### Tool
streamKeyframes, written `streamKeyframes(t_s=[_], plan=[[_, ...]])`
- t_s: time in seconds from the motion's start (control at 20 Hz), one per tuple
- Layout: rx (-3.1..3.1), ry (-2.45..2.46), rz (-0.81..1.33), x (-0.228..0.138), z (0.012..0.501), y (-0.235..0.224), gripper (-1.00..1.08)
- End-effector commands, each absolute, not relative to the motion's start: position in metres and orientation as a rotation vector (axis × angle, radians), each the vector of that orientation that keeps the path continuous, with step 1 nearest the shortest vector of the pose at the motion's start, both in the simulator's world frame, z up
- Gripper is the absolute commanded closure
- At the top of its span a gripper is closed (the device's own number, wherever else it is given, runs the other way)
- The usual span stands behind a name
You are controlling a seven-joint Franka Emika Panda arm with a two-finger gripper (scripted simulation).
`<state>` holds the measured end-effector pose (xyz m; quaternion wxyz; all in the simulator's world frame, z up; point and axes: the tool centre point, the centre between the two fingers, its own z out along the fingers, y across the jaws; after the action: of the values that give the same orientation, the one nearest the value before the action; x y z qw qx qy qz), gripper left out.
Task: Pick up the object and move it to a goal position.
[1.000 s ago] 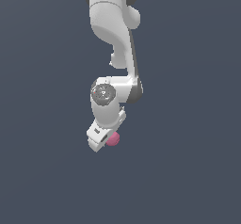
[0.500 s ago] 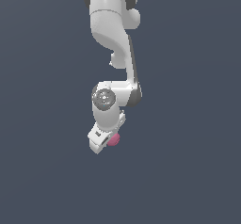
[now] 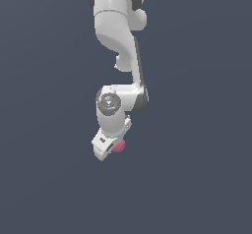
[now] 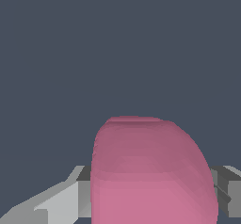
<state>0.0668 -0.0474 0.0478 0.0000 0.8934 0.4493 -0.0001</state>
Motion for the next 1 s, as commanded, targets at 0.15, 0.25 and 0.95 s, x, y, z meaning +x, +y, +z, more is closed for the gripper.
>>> streamKeyframes(t_s=[0.15,0.25,0.95], plan=[[2.806,1.412,0.000,0.066,0.056,-0.044,1.08],[2.806,1.412,0.000,0.066,0.063,-0.041,1.08],[2.805,1.413,-0.001,0.061,0.188,0.008,1.08]])
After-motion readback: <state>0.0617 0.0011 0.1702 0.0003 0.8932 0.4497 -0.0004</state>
